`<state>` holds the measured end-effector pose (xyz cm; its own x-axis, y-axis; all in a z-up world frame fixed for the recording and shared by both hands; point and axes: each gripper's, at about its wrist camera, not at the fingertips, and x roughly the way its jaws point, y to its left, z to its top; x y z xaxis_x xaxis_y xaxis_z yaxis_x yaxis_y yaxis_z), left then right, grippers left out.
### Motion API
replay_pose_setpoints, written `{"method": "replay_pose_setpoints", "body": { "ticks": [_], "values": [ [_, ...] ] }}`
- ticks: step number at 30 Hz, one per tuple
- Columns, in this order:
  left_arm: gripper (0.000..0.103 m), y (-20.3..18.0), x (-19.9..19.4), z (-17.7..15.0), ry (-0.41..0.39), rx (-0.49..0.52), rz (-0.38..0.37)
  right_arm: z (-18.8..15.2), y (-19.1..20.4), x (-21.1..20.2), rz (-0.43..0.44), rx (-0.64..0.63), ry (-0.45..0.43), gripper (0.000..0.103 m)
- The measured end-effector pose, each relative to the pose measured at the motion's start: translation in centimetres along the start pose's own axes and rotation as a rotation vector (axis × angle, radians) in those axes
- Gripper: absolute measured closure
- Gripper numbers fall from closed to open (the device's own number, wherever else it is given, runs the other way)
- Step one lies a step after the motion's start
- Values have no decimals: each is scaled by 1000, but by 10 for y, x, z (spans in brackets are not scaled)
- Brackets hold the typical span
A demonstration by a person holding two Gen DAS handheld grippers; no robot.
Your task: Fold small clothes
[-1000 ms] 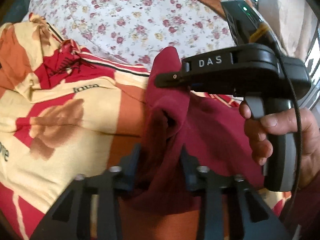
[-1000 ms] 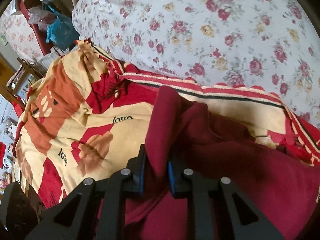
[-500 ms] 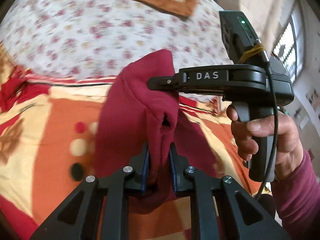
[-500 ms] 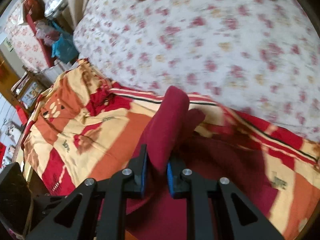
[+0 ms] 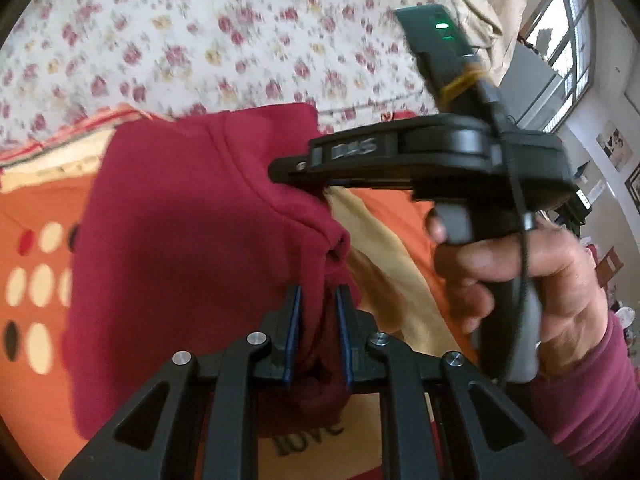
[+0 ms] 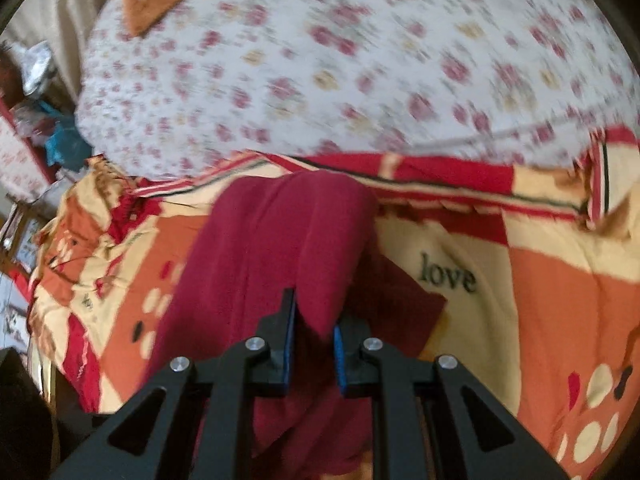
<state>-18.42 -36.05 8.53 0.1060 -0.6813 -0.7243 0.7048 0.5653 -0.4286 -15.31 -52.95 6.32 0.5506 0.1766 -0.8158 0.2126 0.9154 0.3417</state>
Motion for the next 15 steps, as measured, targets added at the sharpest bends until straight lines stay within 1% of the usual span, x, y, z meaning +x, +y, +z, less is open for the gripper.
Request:
{"method": "replay_pose_setpoints", "body": {
  "ticks": [1,2,3,4,6,8,9,12,14,15],
  "values": [
    [103,1,4,-1,21,-17,-8,-2,-4,7,-6,9,12,87],
    [103,1,4,-2,33,-22,-12,-5,-6,10,-16,21,13,83],
    [103,-1,2,-3,40,-17,-14,-6,-9,10,-34,30,4,74],
    [100,-2,-8,-5,39,8,-11,-8,-9,5,-61,33,-10,71],
    [93,-5,-29,-10,12,53,4,-12,-5,-15,-107,10,-53,69],
    [93,-4,-56,-16,-40,94,48,-17,4,-36,-107,-18,-92,69],
    [93,1,-64,-17,-59,101,74,-22,10,-47,-86,-32,-107,69],
    [93,24,-81,-15,-109,79,175,-38,33,-65,-10,-84,-117,69],
    [93,40,-83,-15,-115,44,247,-51,49,-64,0,-133,-101,69],
    [93,48,-81,-16,-113,23,267,-60,57,-60,-6,-170,-87,69]
  ]
}}
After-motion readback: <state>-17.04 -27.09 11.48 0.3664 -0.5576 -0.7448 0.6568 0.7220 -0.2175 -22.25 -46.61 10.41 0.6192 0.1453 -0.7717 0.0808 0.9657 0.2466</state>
